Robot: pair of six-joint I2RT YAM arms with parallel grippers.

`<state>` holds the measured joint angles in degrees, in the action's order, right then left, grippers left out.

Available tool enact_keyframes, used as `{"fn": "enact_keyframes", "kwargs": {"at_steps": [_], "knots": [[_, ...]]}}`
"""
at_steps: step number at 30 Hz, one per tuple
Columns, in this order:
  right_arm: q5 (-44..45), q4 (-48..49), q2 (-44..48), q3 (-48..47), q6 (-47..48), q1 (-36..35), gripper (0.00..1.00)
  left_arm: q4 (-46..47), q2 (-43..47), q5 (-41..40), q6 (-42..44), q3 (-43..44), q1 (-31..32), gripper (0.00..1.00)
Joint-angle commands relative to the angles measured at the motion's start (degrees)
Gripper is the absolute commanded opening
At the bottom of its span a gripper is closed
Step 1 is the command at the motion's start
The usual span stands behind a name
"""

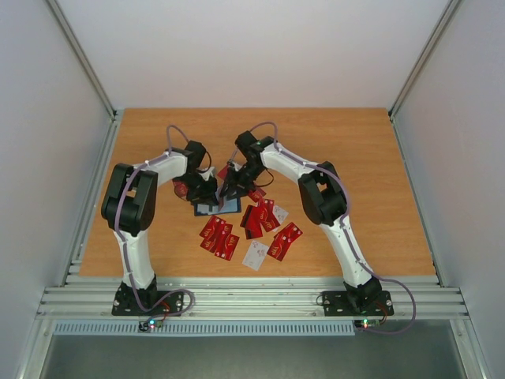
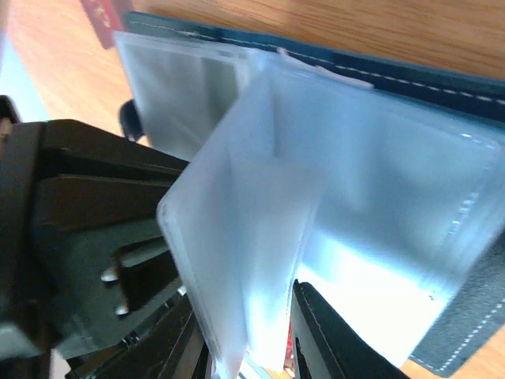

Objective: Put the credit cards into the card holder

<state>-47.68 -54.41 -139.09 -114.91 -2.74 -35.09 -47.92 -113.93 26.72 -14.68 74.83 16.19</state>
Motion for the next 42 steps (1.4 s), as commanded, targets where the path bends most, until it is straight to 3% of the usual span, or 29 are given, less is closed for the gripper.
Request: {"fn": "enact_keyframes", "kwargs": {"at_steps": [1, 14, 27, 42], "knots": [[-1.01, -1.44, -0.82, -3.63, -0.13, -0.92, 0.28, 1.82, 1.51, 0.88, -0.91, -1.31, 0.35, 0.09], [-1.63, -2.78, -2.8, -6.99, -0.51, -2.15, 0.29, 4.15, 2.99, 3.84, -2.34, -3.47, -1.29, 0.09], [-1.27, -6.61, -6.3, -13.89, -0.32, -3.26, 0.3, 6.66, 12.22, 8.02, -5.57, -9.6, -6.47, 0.09], [-1.97, -7.64, -11.35, -20.95, -3.04, -5.75, 0.3, 4.11, 23.3, 3.49, -3.68, -17.31, -13.89, 0.09]]}}
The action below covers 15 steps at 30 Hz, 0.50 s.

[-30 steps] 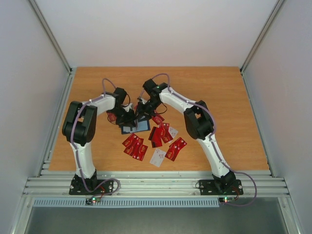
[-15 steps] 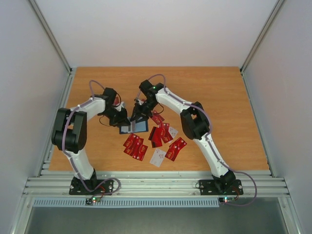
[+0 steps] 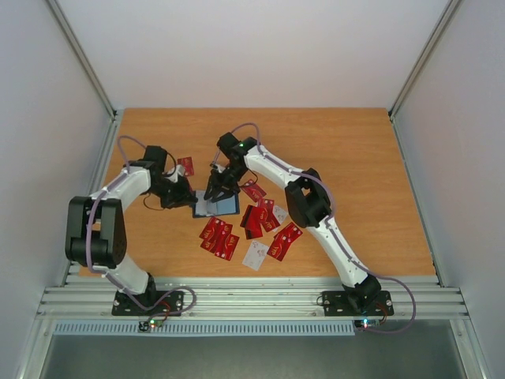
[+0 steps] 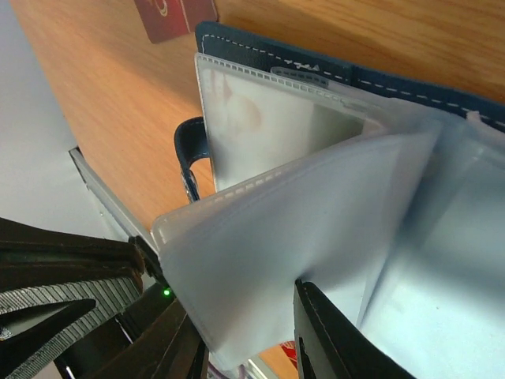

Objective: Put the credit cards into the card holder

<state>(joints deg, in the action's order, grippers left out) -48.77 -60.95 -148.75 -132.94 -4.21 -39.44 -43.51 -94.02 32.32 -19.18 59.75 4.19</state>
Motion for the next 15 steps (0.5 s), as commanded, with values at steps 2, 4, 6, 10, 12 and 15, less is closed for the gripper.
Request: {"fn": "enact_keyframes", "kwargs": {"at_steps": [2, 4, 6, 10, 12, 15], "knots": [[-1.05, -1.08, -2.32, -3.86, -2.04, -1.51, 0.31, -0.35, 5.51, -3.11, 0.66, -3.24, -3.03, 0.09], [-1.3, -0.99, -2.99, -4.56, -2.62, -1.69, 0.31, -0.35, 7.1, -3.63, 0.55, -4.01, -3.47, 0.09], [-1.45, -0.57, -3.5, -4.95, -3.22, -1.78, 0.31, -0.52, 8.53, -3.89, 0.7, -4.51, -5.61, 0.09], [-1.91, 0.55, -4.07, -5.37, -4.64, -1.81, 0.31, -0.53, 10.77, -3.93, 0.66, -5.47, -6.03, 0.09], [-2.14, 1.15, -4.18, -5.69, -5.37, -1.84, 0.32, -0.39, 11.12, -3.41, 0.63, -5.84, -6.04, 0.09], [-2.58, 1.95, -4.27, -6.07, -6.22, -1.83, 0.33, -0.22, 11.59, -2.67, 0.68, -6.44, -6.03, 0.09]]}}
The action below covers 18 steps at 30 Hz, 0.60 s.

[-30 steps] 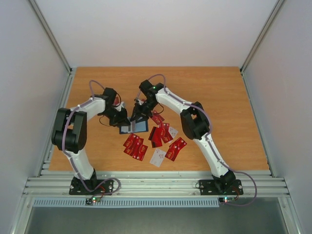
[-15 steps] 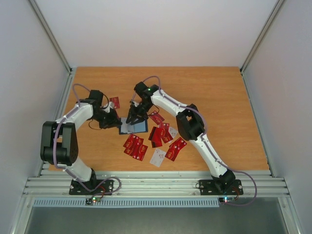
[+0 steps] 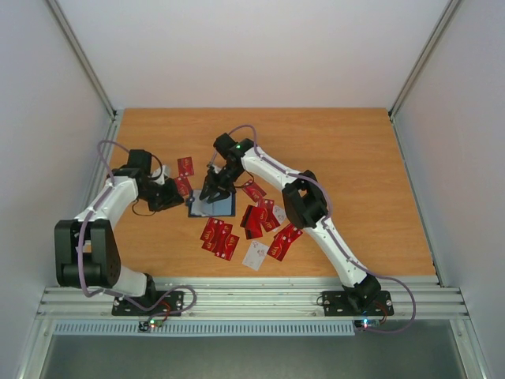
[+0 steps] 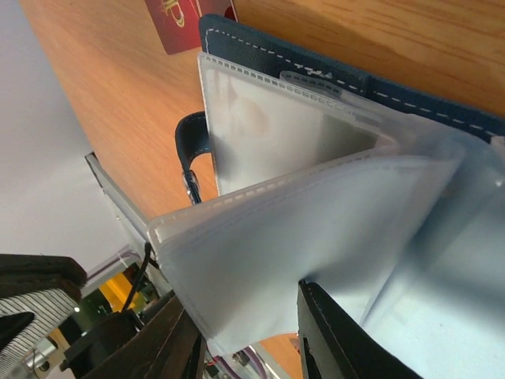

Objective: Put the credit cards into the card holder

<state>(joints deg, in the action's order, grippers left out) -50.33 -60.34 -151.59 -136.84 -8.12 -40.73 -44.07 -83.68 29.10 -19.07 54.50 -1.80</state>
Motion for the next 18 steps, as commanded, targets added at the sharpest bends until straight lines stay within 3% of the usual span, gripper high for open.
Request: {"fn": "enact_keyframes", "kwargs": {"at_steps": [1, 8, 18], "knots": [[-1.34, 1.58, -1.43, -2.28, -2.62, -0.57, 0.34, 0.43, 1.45, 0.55, 0.61, -1.35, -0.04, 0.09], [-3.17, 4.29, -1.52, -2.56, -4.74, -0.64, 0.43, 0.51, 1.87, 0.63, 0.79, -1.7, -0.04, 0.09], [-4.8, 7.24, -2.56, -4.74, -6.86, -0.65, 0.45, 2.43, 1.28, 4.95, 2.72, -0.88, 0.08, 0.1]]}}
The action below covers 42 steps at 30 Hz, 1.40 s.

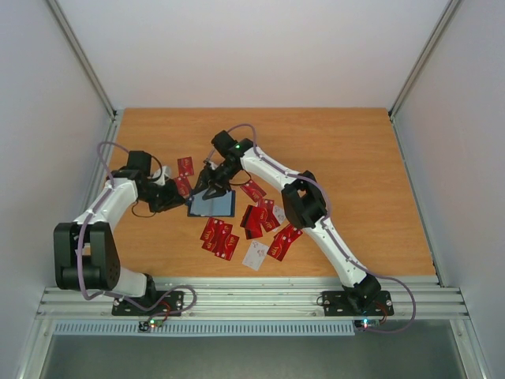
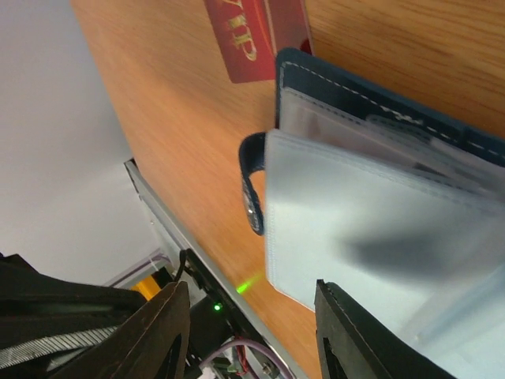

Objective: Put the credit cards into the card holder

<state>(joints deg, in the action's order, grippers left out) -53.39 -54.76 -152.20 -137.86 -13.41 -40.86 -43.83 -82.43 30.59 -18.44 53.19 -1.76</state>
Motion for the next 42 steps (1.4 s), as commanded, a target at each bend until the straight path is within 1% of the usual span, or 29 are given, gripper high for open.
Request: {"fn": "enact_keyframes", "kwargs": {"at_steps": [1, 5, 8, 11, 14, 17, 22, 25, 28, 32, 35, 37, 42], "knots": [[-1.68, 1.49, -1.91, -4.29, -1.35, -0.49, 0.45, 2.76, -0.4, 4.34, 2.35, 0.47, 0.19, 0.1], [0.46, -2.43, -0.75, -5.6, 1.58, 0.09, 0.45, 2.84, -3.86, 6.46, 3.92, 2.57, 1.47, 0.1], [4.51, -6.91, 1.67, -4.85, 5.84, 0.97, 0.45, 3.03, -5.59, 6.01, 4.36, 4.77, 5.29, 0.1], [8.06, -9.3, 5.51, -1.43, 9.27, 2.2, 0.45, 2.7, -8.02, 4.15, 4.27, 7.45, 8.6, 0.1], [11.69, -9.19, 11.31, 7.2, 11.67, 3.79, 0.44, 2.24, -10.02, 2.58, 4.19, 9.35, 11.05, 0.1], [13.89, -5.69, 19.93, 19.11, 12.47, 6.42, 0.44, 2.41, -10.64, 2.0, 3.94, 10.04, 12.45, 0.1], [15.65, 0.59, 33.26, 39.68, 12.44, 11.68, 0.44, 3.0, -11.05, 2.55, 4.43, 10.68, 14.87, 0.1], [16.19, 2.65, 39.5, 48.97, 12.53, 14.54, 0.44, 4.08, -11.26, 3.35, 4.81, 10.55, 17.13, 0.11], [17.4, 3.46, 44.78, 56.11, 12.5, 16.11, 0.44, 4.88, -11.74, 4.05, 4.73, 10.86, 20.16, 0.13], [19.15, 5.08, 51.45, 66.3, 10.54, 17.97, 0.45, 3.89, -12.63, 4.09, 5.87, 13.34, 24.89, 0.18], [19.96, 5.96, 55.7, 72.24, 8.62, 19.87, 0.47, 3.49, -14.35, 5.4, 6.37, 15.22, 27.87, 0.19], [20.26, 5.95, 57.41, 74.84, 8.08, 21.34, 0.49, 2.83, -15.95, 5.63, 6.48, 16.53, 29.54, 0.19], [20.7, 4.76, 59.26, 77.64, 7.77, 22.83, 0.52, 3.05, -19.36, 2.57, 5.65, 18.91, 32.75, 0.22]]}}
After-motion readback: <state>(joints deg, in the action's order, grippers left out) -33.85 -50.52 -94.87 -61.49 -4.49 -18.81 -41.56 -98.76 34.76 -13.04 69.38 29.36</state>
